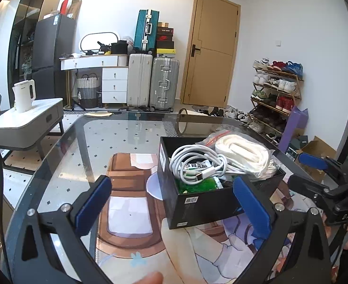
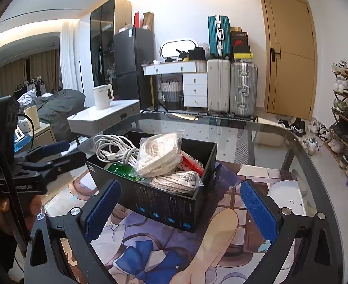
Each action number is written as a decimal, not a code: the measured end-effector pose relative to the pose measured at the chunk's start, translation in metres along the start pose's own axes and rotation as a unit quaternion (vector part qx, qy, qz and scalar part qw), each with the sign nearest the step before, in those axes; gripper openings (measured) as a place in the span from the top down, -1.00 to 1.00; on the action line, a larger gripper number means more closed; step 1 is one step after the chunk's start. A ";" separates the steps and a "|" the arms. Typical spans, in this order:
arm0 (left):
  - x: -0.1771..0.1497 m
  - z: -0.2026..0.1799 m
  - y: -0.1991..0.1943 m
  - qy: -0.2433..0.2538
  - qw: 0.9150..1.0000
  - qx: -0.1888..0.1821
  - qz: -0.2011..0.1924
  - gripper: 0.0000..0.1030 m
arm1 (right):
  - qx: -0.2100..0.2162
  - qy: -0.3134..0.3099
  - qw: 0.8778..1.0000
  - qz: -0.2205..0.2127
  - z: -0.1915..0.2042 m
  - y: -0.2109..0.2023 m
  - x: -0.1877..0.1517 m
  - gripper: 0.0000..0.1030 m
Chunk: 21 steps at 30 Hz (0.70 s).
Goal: Organize soft objects
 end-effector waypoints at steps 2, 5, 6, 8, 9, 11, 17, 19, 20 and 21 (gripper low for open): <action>0.001 -0.001 0.000 0.002 1.000 0.002 -0.002 -1.00 | 0.000 0.000 1.000 -0.008 0.001 -0.001 0.000 -0.99; 0.002 -0.002 -0.003 0.008 1.000 0.009 -0.014 -1.00 | 0.003 0.002 1.000 -0.021 0.001 -0.003 0.000 -0.99; 0.003 -0.002 -0.003 0.009 1.000 0.010 -0.016 -1.00 | 0.004 0.002 1.000 -0.022 0.001 -0.003 0.000 -0.99; 0.001 -0.002 -0.005 0.008 1.000 0.015 -0.019 -1.00 | 0.002 0.002 1.000 -0.027 0.002 -0.005 -0.001 -0.99; 0.001 -0.002 -0.006 0.007 1.000 0.016 -0.022 -1.00 | 0.001 0.003 1.000 -0.028 0.002 -0.005 -0.001 -0.99; 0.002 -0.002 -0.009 0.007 0.999 0.017 -0.029 -1.00 | 0.000 0.005 1.000 -0.031 0.001 -0.007 -0.001 -0.99; 0.002 -0.010 -0.013 0.026 0.999 0.027 -0.039 -1.00 | -0.007 -0.002 1.000 -0.027 0.004 -0.009 -0.002 -0.99; 0.002 -0.012 -0.014 0.031 0.998 0.029 -0.041 -1.00 | -0.011 -0.009 1.000 -0.025 0.006 -0.010 -0.001 -0.99; 0.002 -0.012 -0.015 0.032 0.998 0.028 -0.043 -1.00 | -0.012 -0.011 1.000 -0.025 0.007 -0.010 -0.001 -0.99; 0.003 -0.012 -0.016 0.032 0.998 0.028 -0.045 -1.00 | -0.012 -0.013 1.000 -0.025 0.008 -0.010 -0.001 -0.99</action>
Point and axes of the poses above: each gripper's, at about its wrist camera, not at the fingertips, and y roughly the way its jaws point, z to its left, x to its top, the point moved 7 cm from there along y, roughly the way its jaws point, and after that the axes turned 7 degrees about x, right-handed, at the moved point
